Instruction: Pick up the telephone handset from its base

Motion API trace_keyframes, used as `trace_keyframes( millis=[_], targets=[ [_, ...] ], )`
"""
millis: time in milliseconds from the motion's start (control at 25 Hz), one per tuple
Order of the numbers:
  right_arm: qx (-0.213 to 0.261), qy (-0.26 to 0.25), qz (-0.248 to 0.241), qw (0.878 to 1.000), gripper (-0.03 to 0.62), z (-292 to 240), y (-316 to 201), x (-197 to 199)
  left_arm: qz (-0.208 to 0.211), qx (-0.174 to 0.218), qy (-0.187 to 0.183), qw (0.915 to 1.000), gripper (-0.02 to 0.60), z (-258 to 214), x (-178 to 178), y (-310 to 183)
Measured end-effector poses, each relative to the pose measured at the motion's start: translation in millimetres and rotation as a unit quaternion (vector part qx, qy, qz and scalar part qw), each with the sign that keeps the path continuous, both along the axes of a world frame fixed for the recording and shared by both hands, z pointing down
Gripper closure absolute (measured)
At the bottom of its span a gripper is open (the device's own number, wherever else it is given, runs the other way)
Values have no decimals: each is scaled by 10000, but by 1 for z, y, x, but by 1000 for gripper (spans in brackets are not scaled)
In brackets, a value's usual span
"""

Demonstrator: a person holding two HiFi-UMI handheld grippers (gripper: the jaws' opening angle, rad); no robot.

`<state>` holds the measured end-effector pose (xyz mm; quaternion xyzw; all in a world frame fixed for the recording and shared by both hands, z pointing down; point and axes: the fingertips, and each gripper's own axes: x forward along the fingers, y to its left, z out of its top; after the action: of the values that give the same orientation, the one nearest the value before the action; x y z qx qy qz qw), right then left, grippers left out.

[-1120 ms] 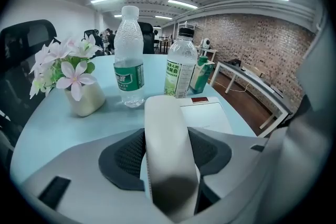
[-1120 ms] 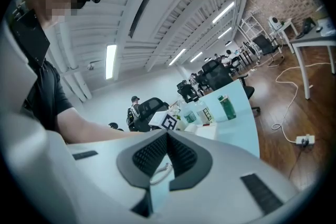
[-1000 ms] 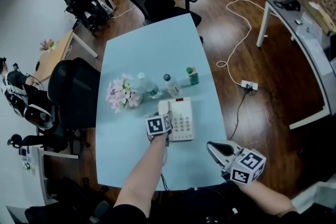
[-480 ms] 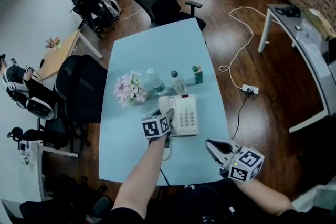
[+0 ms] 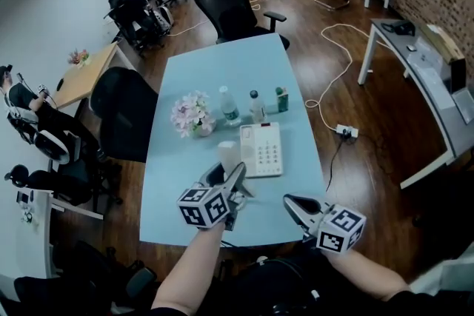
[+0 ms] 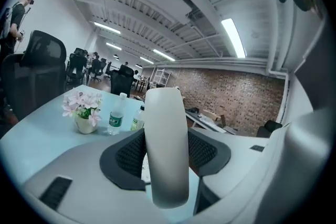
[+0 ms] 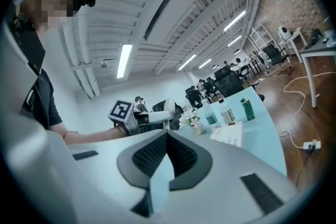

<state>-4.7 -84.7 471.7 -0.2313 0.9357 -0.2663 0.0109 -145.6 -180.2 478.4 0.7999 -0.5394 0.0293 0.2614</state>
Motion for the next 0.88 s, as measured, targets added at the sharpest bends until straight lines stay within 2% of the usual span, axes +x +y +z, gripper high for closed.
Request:
trace_keyframes(
  millis=[240, 440, 640, 880],
  targets=[
    [208, -143, -55, 9997, 579, -8, 46, -18, 12, 208, 426, 9989, 351, -13, -17, 78],
    [151, 140, -84, 9998, 579, 2, 68, -26, 36, 259, 721, 9971, 351, -8, -23, 130],
    [-471, 35, 28, 9989, 579, 22, 77, -25, 55, 310, 636, 9975, 351, -5, -21, 163],
    [-297, 276, -116, 9991, 580, 22, 89, -34, 74, 368, 654, 9972, 351, -11, -21, 179]
  ],
)
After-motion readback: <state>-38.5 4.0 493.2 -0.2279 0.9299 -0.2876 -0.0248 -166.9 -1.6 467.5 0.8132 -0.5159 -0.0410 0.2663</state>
